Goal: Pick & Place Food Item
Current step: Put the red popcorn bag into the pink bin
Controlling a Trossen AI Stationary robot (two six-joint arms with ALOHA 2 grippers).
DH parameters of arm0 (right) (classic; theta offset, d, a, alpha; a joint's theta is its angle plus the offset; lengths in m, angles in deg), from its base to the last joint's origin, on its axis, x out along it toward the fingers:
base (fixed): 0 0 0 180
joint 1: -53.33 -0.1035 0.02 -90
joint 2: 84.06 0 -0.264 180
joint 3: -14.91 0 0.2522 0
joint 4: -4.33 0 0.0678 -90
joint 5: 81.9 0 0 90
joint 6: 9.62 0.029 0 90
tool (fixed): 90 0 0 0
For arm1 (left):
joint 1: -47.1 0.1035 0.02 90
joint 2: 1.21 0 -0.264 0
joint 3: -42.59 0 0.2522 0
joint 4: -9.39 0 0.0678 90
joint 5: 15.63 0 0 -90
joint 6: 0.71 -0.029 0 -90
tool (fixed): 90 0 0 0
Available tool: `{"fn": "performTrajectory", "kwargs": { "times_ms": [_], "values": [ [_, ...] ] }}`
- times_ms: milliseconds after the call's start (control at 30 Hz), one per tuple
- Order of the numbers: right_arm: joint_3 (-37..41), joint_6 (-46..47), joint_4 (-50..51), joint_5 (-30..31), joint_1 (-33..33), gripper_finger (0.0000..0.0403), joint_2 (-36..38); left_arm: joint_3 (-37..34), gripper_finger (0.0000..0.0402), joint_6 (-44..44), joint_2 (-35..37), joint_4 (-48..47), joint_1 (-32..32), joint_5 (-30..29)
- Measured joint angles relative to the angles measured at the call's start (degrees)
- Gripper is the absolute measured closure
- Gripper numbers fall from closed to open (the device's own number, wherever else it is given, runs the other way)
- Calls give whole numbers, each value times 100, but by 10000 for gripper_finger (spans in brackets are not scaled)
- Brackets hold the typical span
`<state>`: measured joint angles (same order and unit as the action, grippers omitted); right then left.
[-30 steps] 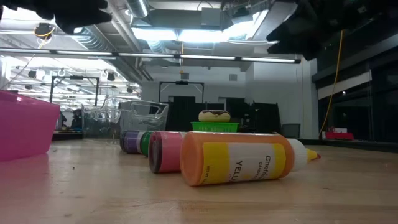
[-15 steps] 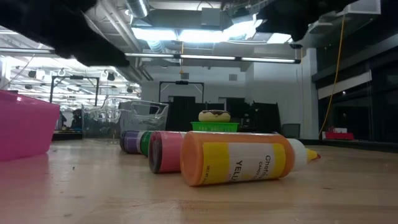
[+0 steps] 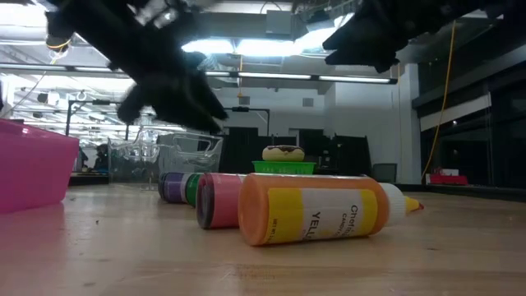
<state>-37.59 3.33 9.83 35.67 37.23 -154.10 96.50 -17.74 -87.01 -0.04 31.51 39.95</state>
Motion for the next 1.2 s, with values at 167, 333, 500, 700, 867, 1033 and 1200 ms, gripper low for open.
{"fn": "performTrajectory", "kwargs": {
  "times_ms": [167, 333, 500, 700, 867, 1033, 1200],
  "values": [
    [0, -11, -21, -63, 0, 176, -7, 324, 188, -846, -853, 89, 164, -263],
    [0, -13, -25, -168, 0, 176, -7, 522, 198, -1628, -1430, 296, 269, -353],
    [0, -37, -25, -211, 0, 176, -7, 524, 214, -2195, -1709, 748, 263, -313],
    [0, -103, -25, -212, -2, 176, -7, 519, 223, -2201, -1620, 763, 170, -196],
    [0, -145, -30, -210, 0, 176, -7, 841, 221, -2190, -1519, 467, 86, -58],
    [0, -145, -60, -210, 0, 176, -7, 1235, 220, -2185, -1519, 337, 85, 328],
    [0, -145, -60, -272, 0, 176, -7, 1603, 220, -1902, -1569, -542, 105, 1084]
  ]
}}
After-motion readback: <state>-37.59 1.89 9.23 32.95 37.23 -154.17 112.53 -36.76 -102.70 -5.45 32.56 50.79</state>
